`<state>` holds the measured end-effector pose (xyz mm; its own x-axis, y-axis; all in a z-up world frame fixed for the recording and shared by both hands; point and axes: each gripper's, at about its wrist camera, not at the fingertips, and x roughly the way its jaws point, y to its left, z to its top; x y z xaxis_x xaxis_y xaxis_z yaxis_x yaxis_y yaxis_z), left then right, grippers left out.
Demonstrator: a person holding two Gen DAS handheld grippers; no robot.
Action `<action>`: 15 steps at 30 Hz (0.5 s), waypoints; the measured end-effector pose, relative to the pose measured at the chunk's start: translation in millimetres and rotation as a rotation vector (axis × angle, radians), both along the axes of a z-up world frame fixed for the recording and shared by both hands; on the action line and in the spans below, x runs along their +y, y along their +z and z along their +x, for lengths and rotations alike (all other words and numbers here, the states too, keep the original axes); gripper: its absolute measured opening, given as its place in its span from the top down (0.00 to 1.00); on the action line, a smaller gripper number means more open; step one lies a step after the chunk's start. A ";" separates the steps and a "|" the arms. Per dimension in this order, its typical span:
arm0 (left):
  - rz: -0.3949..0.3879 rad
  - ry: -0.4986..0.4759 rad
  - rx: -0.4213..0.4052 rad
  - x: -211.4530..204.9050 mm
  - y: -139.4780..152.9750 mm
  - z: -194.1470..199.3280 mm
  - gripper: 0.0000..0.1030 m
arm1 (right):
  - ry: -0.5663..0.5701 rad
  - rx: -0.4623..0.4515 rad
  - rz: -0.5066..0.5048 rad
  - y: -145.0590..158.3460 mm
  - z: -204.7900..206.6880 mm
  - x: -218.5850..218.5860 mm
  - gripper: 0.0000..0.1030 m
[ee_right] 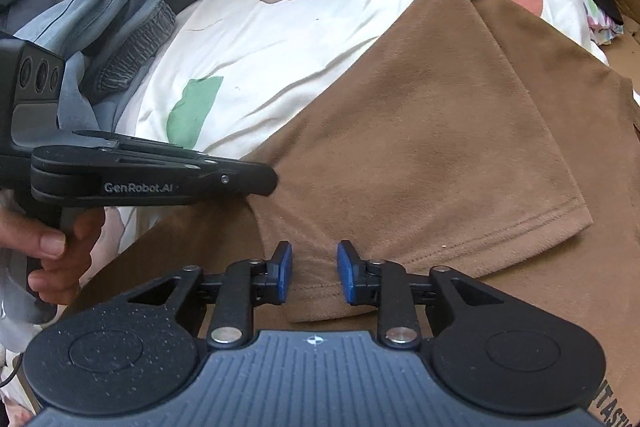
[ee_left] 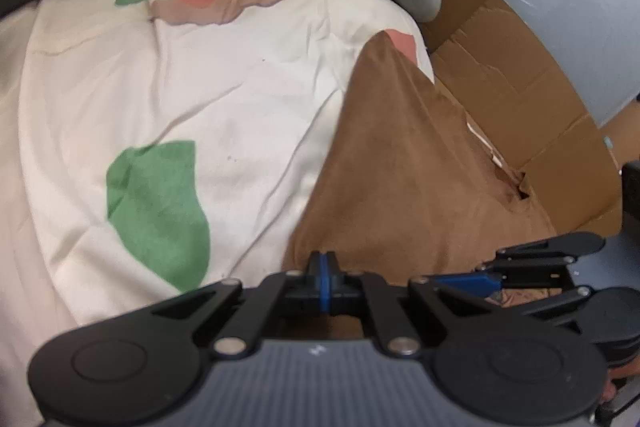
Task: Fold clothes
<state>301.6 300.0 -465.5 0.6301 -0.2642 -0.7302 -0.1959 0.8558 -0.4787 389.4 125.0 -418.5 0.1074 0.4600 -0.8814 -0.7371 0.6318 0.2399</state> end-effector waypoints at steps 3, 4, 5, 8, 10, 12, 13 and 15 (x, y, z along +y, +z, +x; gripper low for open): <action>0.037 -0.009 -0.006 -1.0 1.3 3.3 0.97 | 0.006 -0.021 -0.019 -2.6 -1.5 5.3 0.72; 0.048 -0.013 -0.008 -1.6 1.8 3.0 0.97 | 0.013 -0.036 -0.031 -3.4 -2.7 7.5 0.69; 0.059 -0.018 -0.010 -2.2 2.4 2.8 0.97 | 0.017 -0.043 -0.038 -3.4 -3.3 9.0 0.69; 0.100 0.002 -0.011 -2.1 9.6 -2.7 0.97 | -0.046 -0.031 -0.036 4.0 -4.2 3.2 0.68; 0.106 0.053 -0.024 -2.0 17.7 -12.1 0.97 | -0.087 -0.038 -0.029 11.7 -7.6 -4.5 0.68; 0.071 0.091 -0.063 0.9 24.2 -22.0 0.93 | -0.098 -0.082 -0.024 19.1 -12.7 -13.9 0.67; 0.055 0.100 -0.089 1.1 26.8 -26.6 0.93 | -0.103 -0.104 -0.021 22.7 -15.3 -18.6 0.67; 0.051 0.092 -0.132 -2.1 31.1 -31.2 0.93 | -0.132 -0.150 -0.010 24.5 -16.5 -27.3 0.67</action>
<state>270.4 297.9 -434.4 0.7409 -0.1659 -0.6508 -0.2129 0.8610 -0.4619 372.9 97.7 -394.0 0.2970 0.4243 -0.8554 -0.6744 0.7274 0.1267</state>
